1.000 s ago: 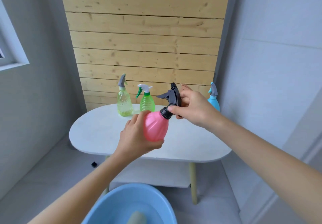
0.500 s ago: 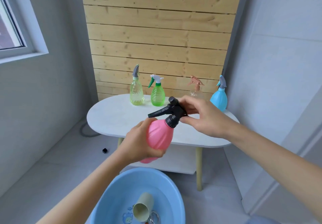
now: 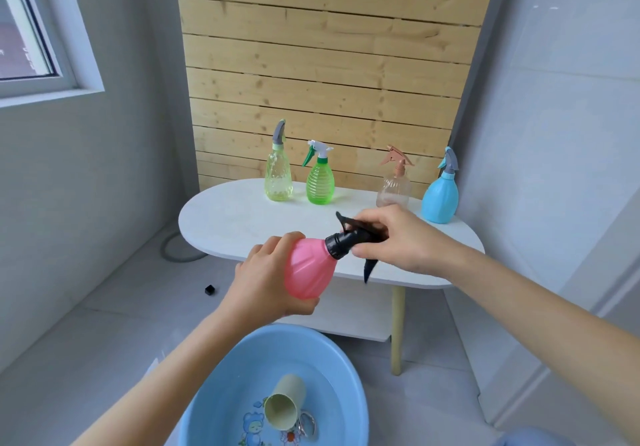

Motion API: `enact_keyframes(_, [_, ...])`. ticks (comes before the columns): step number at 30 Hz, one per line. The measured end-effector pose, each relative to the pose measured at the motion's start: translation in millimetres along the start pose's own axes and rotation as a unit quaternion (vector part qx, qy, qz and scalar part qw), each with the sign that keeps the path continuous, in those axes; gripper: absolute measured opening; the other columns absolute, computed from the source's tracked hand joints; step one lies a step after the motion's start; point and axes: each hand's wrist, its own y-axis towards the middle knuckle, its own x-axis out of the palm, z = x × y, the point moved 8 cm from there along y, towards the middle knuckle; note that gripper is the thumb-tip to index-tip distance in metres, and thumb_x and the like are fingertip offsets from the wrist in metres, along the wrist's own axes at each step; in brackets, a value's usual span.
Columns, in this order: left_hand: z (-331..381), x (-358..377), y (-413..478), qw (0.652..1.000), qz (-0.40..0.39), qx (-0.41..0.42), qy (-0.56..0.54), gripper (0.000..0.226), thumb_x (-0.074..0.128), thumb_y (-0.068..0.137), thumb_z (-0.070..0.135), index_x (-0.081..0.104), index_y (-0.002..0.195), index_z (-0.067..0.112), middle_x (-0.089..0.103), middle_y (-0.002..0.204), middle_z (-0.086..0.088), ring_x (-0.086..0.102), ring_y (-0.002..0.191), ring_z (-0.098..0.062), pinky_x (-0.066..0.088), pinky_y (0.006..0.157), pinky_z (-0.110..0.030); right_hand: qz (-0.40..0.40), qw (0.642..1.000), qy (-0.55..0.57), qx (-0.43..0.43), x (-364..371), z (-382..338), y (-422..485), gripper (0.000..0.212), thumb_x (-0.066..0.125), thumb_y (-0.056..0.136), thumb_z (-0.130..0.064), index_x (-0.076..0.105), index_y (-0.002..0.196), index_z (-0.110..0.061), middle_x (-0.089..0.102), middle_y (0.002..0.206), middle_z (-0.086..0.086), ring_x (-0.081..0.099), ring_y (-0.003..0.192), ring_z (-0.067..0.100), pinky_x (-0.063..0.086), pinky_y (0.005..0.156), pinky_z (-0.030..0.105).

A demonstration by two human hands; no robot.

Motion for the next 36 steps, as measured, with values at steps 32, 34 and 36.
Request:
enact_keyframes(32, [-9, -9, -7, 1.000, -0.011, -0.009, -0.022, 0.087, 0.070, 0.047, 0.057, 0.037, 0.126, 0.038, 0.048, 0.112, 0.012, 0.051, 0.100, -0.018, 0.049, 0.084, -0.039, 0.058, 0.987, 0.142, 0.044, -3, 4, -6, 0.026, 0.038, 0.104, -0.023, 0.061, 0.114, -0.031, 0.063, 0.117, 0.015, 0.063, 0.106, 0.034, 0.052, 0.094, 0.044])
enact_keyframes(34, [-8, -8, -6, 1.000, -0.015, -0.005, -0.014, 0.087, 0.070, 0.048, 0.056, 0.037, 0.126, 0.038, 0.048, 0.112, 0.013, 0.050, 0.101, -0.019, 0.048, 0.084, -0.039, 0.011, 0.970, 0.214, 0.112, 5, 13, -8, 0.031, 0.040, 0.102, -0.036, 0.059, 0.113, -0.015, 0.067, 0.105, 0.018, 0.069, 0.087, 0.027, 0.058, 0.077, 0.034])
enact_keyframes(36, [-5, -5, -6, 1.000, -0.019, 0.002, -0.006, 0.087, 0.070, 0.047, 0.056, 0.037, 0.126, 0.038, 0.048, 0.111, 0.013, 0.050, 0.101, -0.019, 0.048, 0.084, -0.040, -0.003, 0.965, 0.236, 0.117, 7, 14, -9, 0.034, 0.047, 0.100, -0.034, 0.063, 0.106, -0.005, 0.070, 0.086, 0.012, 0.068, 0.072, 0.021, 0.056, 0.067, 0.027])
